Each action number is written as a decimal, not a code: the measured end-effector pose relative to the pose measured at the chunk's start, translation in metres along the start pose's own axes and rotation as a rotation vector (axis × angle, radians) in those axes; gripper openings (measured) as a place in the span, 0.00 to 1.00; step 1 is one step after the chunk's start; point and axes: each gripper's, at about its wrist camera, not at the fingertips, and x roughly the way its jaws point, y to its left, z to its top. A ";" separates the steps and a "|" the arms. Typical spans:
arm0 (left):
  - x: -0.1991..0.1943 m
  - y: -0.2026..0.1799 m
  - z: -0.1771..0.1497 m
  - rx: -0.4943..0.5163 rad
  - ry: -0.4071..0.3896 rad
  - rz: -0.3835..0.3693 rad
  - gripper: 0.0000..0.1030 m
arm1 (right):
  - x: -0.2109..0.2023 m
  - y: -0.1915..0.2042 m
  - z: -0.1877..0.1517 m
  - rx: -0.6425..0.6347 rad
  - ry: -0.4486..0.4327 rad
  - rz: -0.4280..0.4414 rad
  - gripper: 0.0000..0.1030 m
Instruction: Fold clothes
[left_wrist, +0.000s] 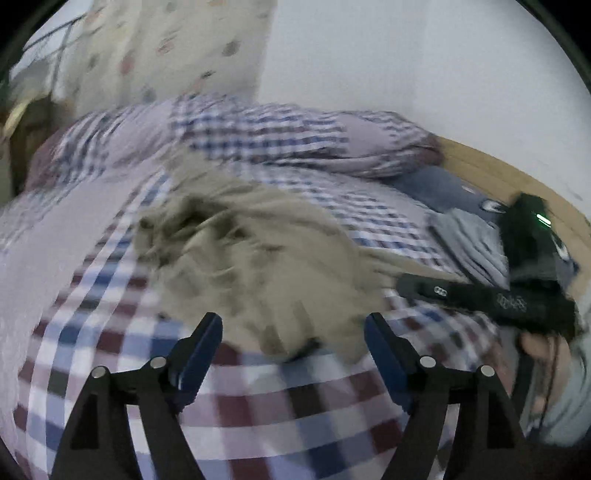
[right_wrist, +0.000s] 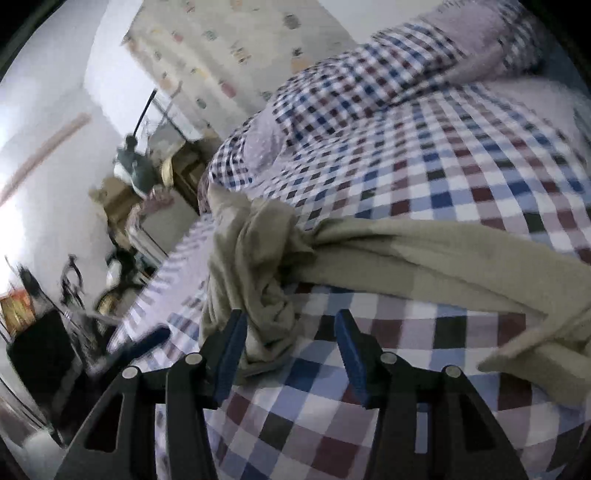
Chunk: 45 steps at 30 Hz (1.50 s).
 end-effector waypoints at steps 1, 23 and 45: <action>0.003 0.004 -0.001 -0.013 0.014 0.006 0.80 | 0.003 0.007 -0.002 -0.035 0.002 -0.017 0.51; 0.030 -0.025 0.000 0.117 0.004 -0.038 0.37 | 0.005 0.015 -0.006 -0.125 -0.051 -0.243 0.07; 0.067 -0.071 0.007 0.133 0.028 -0.017 0.08 | -0.017 -0.017 0.007 0.030 -0.085 -0.149 0.45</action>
